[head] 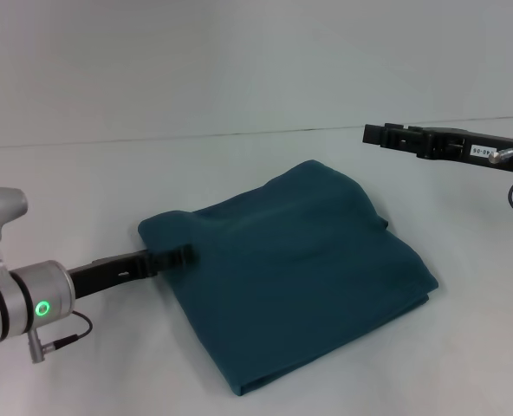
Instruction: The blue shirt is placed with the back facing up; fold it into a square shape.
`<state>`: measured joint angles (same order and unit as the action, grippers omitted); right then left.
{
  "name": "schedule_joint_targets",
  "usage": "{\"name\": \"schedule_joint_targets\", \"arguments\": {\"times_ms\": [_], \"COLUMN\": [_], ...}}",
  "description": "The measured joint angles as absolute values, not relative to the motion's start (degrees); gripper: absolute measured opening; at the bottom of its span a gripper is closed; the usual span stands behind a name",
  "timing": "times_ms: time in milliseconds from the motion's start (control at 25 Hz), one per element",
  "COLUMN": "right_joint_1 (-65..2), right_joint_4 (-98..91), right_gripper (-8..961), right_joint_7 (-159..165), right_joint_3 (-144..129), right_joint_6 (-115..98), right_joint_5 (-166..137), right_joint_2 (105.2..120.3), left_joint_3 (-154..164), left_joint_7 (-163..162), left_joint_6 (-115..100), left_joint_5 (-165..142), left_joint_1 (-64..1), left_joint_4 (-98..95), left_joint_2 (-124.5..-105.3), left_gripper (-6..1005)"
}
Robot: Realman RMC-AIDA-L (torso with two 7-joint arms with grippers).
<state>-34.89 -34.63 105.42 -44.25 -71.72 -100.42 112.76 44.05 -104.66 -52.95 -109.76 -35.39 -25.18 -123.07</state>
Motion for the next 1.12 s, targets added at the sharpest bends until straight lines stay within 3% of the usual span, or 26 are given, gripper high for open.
{"name": "schedule_joint_targets", "arguments": {"times_ms": [440, 640, 1080, 1120], "right_joint_1": [-34.89, -34.89, -34.8, -34.8], "right_joint_4": [-34.66, -34.72, -34.72, -34.72], "right_gripper": [598, 599, 598, 598], "right_joint_7": [105.72, 105.74, 105.82, 105.82], "right_joint_3": [-44.3, -44.3, -44.3, -44.3], "right_joint_6": [-71.68, -71.7, -71.72, -71.72], "right_joint_5": [-100.36, -100.36, -100.37, -100.37], "right_joint_2": [112.78, 113.01, 113.29, 113.29], "left_joint_3": [47.68, 47.93, 47.99, 47.99], "left_joint_7": [-104.68, -104.74, -105.57, -105.57], "left_joint_6": [-54.77, -54.94, -54.14, -54.04], "left_joint_5": [-109.78, -110.48, -111.32, -111.32], "left_joint_1": [-35.5, -35.9, -36.18, -36.18], "left_joint_4": [-27.36, -27.44, -27.54, -27.54], "left_joint_2": [-123.01, -122.73, -122.62, -122.61], "left_gripper": [890, 711, 474, 395]}}
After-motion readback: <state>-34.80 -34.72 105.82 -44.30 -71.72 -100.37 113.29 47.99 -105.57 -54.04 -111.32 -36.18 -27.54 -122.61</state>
